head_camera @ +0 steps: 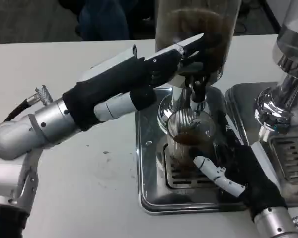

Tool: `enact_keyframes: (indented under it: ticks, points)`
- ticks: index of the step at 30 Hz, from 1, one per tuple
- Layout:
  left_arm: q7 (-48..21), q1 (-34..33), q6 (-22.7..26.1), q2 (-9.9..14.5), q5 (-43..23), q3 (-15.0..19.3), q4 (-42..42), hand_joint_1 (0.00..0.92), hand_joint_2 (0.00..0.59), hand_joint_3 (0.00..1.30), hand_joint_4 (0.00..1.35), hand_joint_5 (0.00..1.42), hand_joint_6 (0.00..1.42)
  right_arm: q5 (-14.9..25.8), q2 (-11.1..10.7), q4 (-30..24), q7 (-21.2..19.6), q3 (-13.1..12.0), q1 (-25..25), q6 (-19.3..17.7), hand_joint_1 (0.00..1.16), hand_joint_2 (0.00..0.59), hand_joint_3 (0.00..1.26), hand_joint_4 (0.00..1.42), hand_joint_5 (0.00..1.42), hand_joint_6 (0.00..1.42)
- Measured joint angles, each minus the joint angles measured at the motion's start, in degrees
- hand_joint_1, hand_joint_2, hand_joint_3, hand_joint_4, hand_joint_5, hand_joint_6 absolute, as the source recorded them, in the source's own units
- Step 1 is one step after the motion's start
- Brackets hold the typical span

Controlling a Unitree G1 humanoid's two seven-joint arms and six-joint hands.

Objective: Grasp the cup under the faucet to collect the drink, then remove the cup.

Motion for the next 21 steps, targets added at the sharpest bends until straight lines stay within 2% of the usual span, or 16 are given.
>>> enact_keyframes:
  ticks: [13, 21]
  points:
    - [0.0, 0.6, 0.9, 1.1, -1.2, 2.7, -3.9, 0.000, 0.063, 0.10, 0.03, 0.10, 0.11, 0.1, -0.2, 0.9, 0.0, -0.4, -0.8, -0.5, 0.48, 0.255, 0.00, 0.00, 0.00, 0.00]
    - [0.0, 4.5, 0.9, 2.4, -1.2, 4.9, -3.9, 0.000, 0.064, 0.11, 0.04, 0.12, 0.13, 0.3, -0.3, 1.2, 0.0, -1.0, -0.9, -1.9, 0.48, 0.240, 0.00, 0.00, 0.00, 0.00]
